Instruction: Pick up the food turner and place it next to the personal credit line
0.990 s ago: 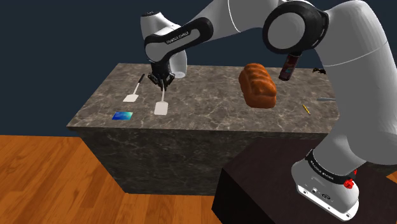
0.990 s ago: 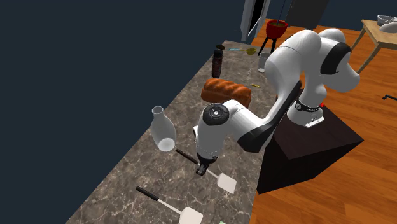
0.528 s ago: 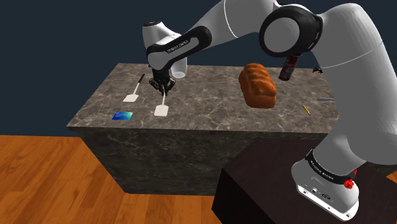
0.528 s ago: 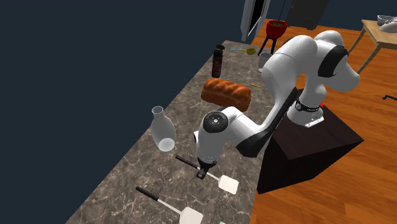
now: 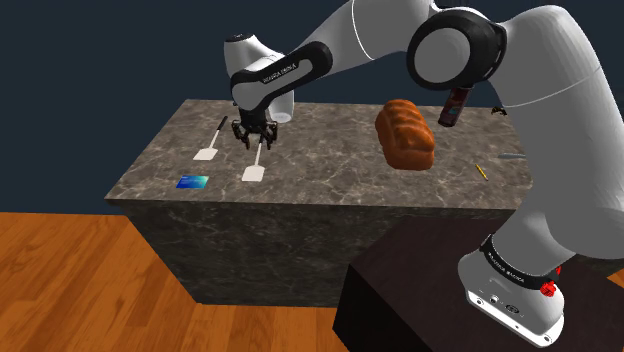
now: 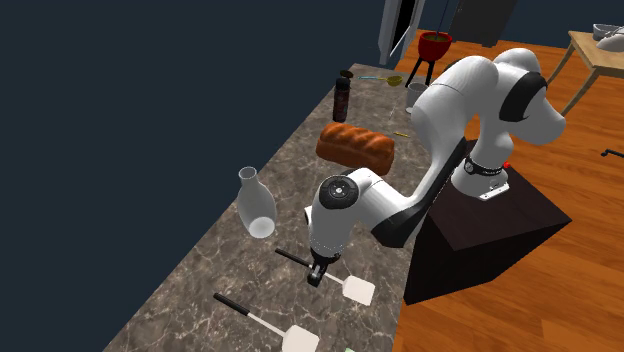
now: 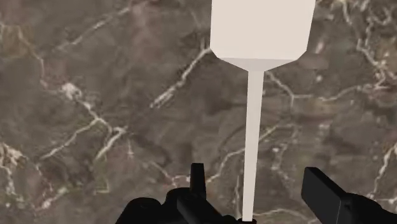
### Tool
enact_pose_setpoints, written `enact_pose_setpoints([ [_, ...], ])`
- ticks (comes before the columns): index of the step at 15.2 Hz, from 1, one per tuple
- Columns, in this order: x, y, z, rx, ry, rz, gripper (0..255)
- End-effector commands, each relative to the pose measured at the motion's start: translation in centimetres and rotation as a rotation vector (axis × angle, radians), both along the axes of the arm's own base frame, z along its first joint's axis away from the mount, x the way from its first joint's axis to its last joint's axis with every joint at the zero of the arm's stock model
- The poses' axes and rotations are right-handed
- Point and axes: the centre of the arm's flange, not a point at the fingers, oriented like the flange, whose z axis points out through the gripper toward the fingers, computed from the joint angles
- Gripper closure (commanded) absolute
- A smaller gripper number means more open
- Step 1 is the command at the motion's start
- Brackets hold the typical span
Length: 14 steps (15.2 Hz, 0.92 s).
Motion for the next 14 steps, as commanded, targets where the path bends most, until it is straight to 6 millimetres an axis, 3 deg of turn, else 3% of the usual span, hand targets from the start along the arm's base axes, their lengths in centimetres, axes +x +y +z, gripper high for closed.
enact_pose_setpoints([
  [1, 0.0, 0.0, 0.0, 0.000, 0.000, 0.000, 0],
  [4, 0.0, 0.0, 0.0, 0.000, 0.000, 0.000, 0],
  [8, -0.3, 0.2, 5.0, 0.000, 0.000, 0.000, 0],
  [14, -0.3, 0.2, 5.0, 0.000, 0.000, 0.000, 0],
])
